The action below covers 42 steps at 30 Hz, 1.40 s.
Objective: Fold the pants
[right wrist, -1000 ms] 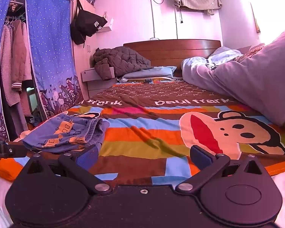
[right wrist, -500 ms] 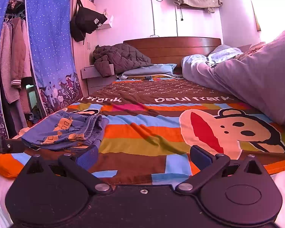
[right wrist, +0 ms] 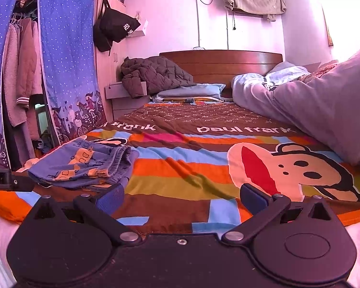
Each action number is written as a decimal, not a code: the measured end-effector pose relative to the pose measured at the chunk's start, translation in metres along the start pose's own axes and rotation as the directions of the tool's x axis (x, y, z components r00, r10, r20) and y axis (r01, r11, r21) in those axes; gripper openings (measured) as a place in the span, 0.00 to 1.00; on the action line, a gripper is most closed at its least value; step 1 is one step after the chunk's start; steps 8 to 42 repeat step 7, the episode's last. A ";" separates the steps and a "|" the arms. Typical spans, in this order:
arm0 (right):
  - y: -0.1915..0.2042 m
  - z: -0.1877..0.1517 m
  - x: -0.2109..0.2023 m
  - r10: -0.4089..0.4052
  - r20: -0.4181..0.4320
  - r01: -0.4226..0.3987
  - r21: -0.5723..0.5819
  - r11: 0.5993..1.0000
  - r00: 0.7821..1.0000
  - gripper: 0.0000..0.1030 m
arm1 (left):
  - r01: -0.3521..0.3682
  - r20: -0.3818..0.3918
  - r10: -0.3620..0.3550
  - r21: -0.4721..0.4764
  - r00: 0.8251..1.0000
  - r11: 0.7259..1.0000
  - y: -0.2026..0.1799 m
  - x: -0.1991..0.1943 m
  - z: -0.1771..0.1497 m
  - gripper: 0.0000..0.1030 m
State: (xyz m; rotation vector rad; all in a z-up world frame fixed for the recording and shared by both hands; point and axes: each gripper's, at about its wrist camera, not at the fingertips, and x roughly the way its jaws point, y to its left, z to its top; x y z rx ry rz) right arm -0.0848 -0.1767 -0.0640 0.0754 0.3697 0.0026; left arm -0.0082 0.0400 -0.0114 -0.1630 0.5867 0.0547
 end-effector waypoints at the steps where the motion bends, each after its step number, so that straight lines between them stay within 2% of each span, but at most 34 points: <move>1: 0.000 0.000 0.000 0.000 0.001 0.000 0.000 1.000 1.000 0.99 | -0.004 0.000 0.004 -0.003 1.000 1.000 0.001 0.000 0.000 1.00; 6: 0.000 0.001 -0.001 0.002 0.000 -0.002 0.002 1.000 1.000 0.99 | -0.041 0.039 0.040 0.017 0.998 0.999 0.001 -0.003 0.000 1.00; 42: 0.000 0.001 -0.001 0.005 0.000 -0.005 0.002 1.000 1.000 0.99 | -0.040 0.037 0.040 0.015 0.999 0.999 0.002 -0.003 0.000 1.00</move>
